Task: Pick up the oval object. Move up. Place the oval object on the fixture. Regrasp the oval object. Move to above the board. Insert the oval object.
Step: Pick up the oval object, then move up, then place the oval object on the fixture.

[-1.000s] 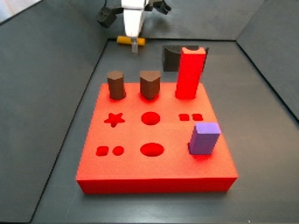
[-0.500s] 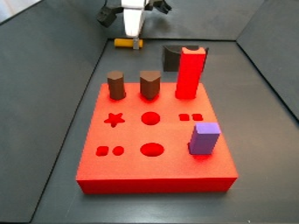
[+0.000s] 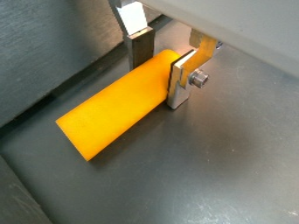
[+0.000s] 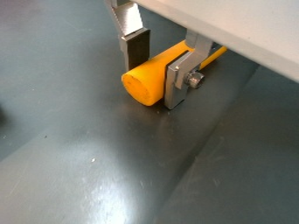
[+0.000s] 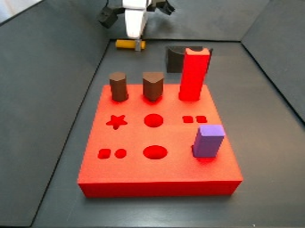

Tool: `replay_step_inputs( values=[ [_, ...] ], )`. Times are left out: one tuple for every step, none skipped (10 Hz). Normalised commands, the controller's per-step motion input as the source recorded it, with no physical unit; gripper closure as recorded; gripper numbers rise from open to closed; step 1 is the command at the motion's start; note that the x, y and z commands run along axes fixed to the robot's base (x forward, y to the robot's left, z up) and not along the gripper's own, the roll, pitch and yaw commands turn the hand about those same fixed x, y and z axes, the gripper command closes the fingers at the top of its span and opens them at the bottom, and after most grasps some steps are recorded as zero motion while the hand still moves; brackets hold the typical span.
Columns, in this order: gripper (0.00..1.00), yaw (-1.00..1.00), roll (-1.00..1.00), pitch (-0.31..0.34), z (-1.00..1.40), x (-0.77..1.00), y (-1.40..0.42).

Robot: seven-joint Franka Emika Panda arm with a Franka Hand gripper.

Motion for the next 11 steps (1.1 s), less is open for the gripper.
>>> replay_step_inputs(
  values=[
    [1.00,0.00,0.00,0.000,0.00,0.00,0.00],
    [1.00,0.00,0.00,0.000,0.00,0.00,0.00],
    [1.00,0.00,0.00,0.000,0.00,0.00,0.00],
    [1.00,0.00,0.00,0.000,0.83,0.00,0.00],
    [1.00,0.02,-0.02,0.052,0.76,-0.08,0.03],
    [1.00,0.01,-0.02,0.080,0.67,-0.08,0.01],
    [1.00,0.00,0.00,0.103,0.56,-0.04,0.01],
    [1.00,-0.01,0.02,0.120,0.44,-0.02,0.01],
    [1.00,-0.01,0.05,0.135,0.28,-0.02,0.00],
    [1.00,0.00,0.00,0.000,1.00,0.00,0.00],
    [1.00,0.01,0.01,0.000,1.00,0.00,0.00]
  ],
)
